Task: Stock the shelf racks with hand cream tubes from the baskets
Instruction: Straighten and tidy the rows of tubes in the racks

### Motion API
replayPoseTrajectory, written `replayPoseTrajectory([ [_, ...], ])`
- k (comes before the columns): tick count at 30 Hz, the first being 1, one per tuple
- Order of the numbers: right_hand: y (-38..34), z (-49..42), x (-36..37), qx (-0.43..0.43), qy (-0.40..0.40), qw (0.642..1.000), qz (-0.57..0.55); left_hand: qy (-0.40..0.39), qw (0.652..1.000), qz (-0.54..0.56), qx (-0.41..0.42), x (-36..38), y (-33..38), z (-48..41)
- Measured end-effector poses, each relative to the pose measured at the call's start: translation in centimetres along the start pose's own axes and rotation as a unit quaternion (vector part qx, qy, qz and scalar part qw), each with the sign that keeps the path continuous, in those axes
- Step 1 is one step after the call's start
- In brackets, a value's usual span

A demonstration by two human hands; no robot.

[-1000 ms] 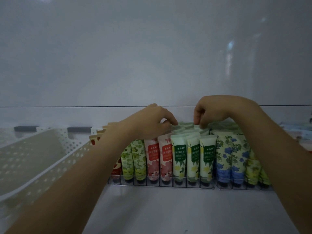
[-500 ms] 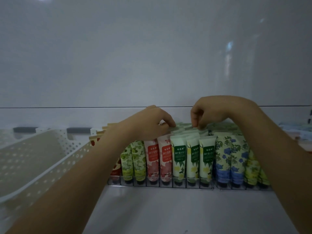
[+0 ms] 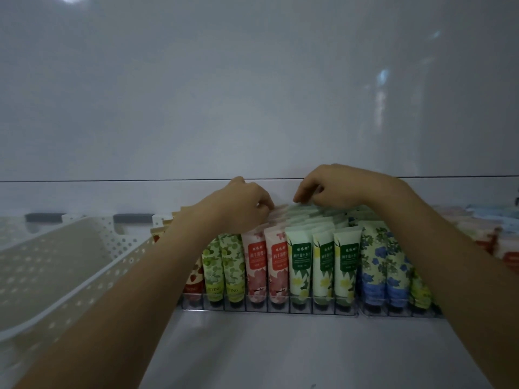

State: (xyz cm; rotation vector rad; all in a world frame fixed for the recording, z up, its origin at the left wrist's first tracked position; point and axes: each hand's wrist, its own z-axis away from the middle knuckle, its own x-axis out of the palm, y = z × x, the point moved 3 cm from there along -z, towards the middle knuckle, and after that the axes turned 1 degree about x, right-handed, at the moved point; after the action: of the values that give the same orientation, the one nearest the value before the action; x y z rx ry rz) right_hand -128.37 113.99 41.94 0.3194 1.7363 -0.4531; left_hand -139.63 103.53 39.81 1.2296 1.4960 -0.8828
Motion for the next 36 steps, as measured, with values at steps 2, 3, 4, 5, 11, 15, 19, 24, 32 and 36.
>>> replayPoseTrajectory([
  [2,0.0,-0.1,0.3,0.002,-0.012,1.000,0.005,-0.002,1.000,-0.002,0.000,0.0,0.0,0.0],
  [3,-0.1,-0.2,0.4,0.002,-0.014,1.000,0.005,-0.003,1.000,-0.001,-0.001,0.0,0.1,0.1],
  [4,-0.1,-0.2,0.4,0.002,-0.014,1.000,0.006,-0.002,1.000,0.000,-0.001,0.0,0.0,0.1],
  [5,-0.2,-0.2,0.4,0.000,-0.013,1.000,0.007,-0.002,1.000,-0.001,-0.001,-0.1,0.1,0.1],
  [11,0.0,-0.3,0.3,-0.003,-0.014,1.000,-0.006,0.000,1.000,-0.002,0.005,-0.1,0.0,0.0],
  [15,1.6,-0.1,-0.7,0.020,0.034,0.999,-0.035,0.006,1.000,0.007,0.008,-0.2,0.2,0.2],
  [19,1.7,-0.3,-0.2,0.034,0.038,0.998,-0.034,0.002,1.000,0.007,0.006,-0.2,0.2,0.2],
  [24,1.1,-0.5,0.3,0.043,0.031,0.998,-0.014,-0.001,1.000,0.012,0.002,-0.2,0.2,0.3],
  [32,0.6,-0.7,0.5,0.035,0.028,0.997,0.057,-0.004,1.000,0.014,-0.006,-0.2,0.3,0.3],
  [36,0.6,-0.5,0.3,0.034,0.029,0.999,0.030,-0.002,1.000,0.013,-0.004,-0.2,0.3,0.2],
])
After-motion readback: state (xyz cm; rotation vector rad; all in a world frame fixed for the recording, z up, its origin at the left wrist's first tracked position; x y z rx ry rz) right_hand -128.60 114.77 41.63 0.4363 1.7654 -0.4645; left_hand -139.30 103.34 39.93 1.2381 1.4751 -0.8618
